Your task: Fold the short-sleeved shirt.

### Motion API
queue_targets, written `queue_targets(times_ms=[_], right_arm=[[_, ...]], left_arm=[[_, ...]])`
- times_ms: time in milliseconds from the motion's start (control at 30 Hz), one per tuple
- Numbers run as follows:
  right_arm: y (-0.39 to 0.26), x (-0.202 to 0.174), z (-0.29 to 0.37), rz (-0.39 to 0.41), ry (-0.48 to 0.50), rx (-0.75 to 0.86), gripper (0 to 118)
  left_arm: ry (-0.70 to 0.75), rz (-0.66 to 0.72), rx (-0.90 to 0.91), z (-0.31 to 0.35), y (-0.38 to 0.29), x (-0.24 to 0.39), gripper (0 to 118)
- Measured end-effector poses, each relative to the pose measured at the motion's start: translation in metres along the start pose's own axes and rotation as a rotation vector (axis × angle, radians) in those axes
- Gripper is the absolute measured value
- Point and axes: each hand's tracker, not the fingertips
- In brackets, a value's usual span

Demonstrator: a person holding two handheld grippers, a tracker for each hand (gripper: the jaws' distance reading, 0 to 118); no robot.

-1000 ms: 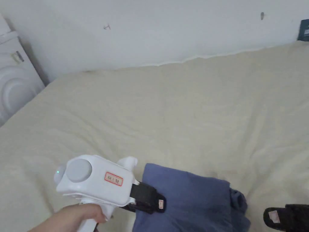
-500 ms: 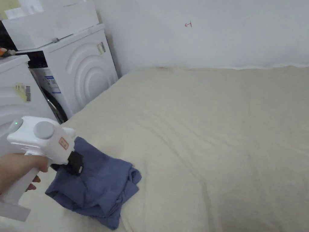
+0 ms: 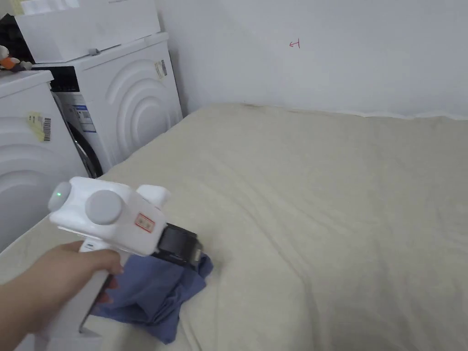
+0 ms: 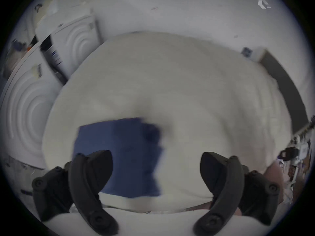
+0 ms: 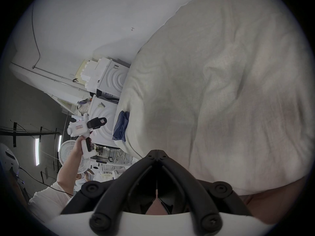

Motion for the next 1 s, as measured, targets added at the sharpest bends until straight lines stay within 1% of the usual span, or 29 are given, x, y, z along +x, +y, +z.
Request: queue_targets(times_ms=[33, 67, 100, 133, 167, 200, 300, 333, 367, 400, 467, 500, 633, 667, 733, 800, 867, 900, 933, 1000], right_arm=[[-0.001, 0.000, 0.004, 0.007, -0.003, 0.014, 1], [-0.001, -0.003, 0.010, 0.017, -0.004, 0.032, 1], [-0.001, -0.007, 0.016, 0.033, -0.006, 0.056, 1], [-0.001, -0.011, 0.023, 0.052, -0.008, 0.086, 1], [-0.001, -0.014, 0.032, 0.068, -0.015, 0.116, 1], [-0.001, -0.019, 0.042, 0.086, -0.017, 0.148, 1], [-0.001, -0.030, 0.071, 0.135, -0.038, 0.241, 1], [-0.003, -0.038, 0.082, 0.175, -0.067, 0.290, 1], [-0.008, -0.054, 0.095, 0.294, -0.166, 0.374, 1], [-0.015, -0.071, 0.107, 0.417, -0.239, 0.451, 1], [-0.029, -0.097, 0.131, 0.585, -0.284, 0.590, 1], [-0.037, -0.111, 0.145, 0.646, -0.289, 0.678, 1], [-0.070, -0.157, 0.190, 0.783, -0.273, 1.002, 1], [-0.079, -0.166, 0.196, 0.819, -0.318, 1.087, 1], [-0.095, -0.177, 0.203, 0.870, -0.403, 1.238, 1], [-0.106, -0.173, 0.203, 0.914, -0.457, 1.340, 1], [-0.112, -0.166, 0.198, 0.947, -0.497, 1.372, 1], [-0.115, -0.161, 0.194, 0.951, -0.522, 1.373, 1], [-0.116, -0.151, 0.187, 0.952, -0.552, 1.386, 1], [-0.118, -0.132, 0.173, 0.942, -0.631, 1.401, 1]], left_arm=[[-0.043, -0.008, 0.054, 0.006, -0.004, 0.020, 79], [-0.108, 0.008, 0.132, 0.010, -0.011, 0.040, 44], [-0.169, 0.027, 0.172, 0.014, -0.017, 0.061, 14], [-0.208, 0.054, 0.204, 0.018, -0.024, 0.079, 3], [-0.217, 0.069, 0.237, 0.020, -0.033, 0.102, 3], [-0.231, 0.041, 0.264, 0.022, -0.041, 0.119, 3], [-0.234, -0.049, 0.453, 0.048, -0.064, 0.177, 3], [-0.230, -0.062, 0.516, 0.058, -0.073, 0.193, 3], [-0.236, -0.059, 0.576, 0.072, -0.078, 0.208, 4], [-0.239, -0.068, 0.634, 0.088, -0.080, 0.223, 3], [-0.202, -0.101, 0.775, 0.124, -0.082, 0.249, 4], [-0.173, -0.109, 0.861, 0.142, -0.084, 0.260, 3], [-0.116, -0.101, 1.118, 0.198, -0.094, 0.291, 4], [-0.101, -0.095, 1.173, 0.208, -0.099, 0.298, 3], [-0.062, -0.075, 1.254, 0.220, -0.110, 0.309, 4], [-0.004, -0.058, 1.304, 0.227, -0.121, 0.319, 4], [0.081, -0.057, 1.351, 0.224, -0.133, 0.330, 3], [0.167, -0.062, 1.362, 0.221, -0.139, 0.337, 3], [0.221, -0.064, 1.370, 0.217, -0.144, 0.341, 3], [0.272, -0.070, 1.361, 0.204, -0.155, 0.350, 3]])
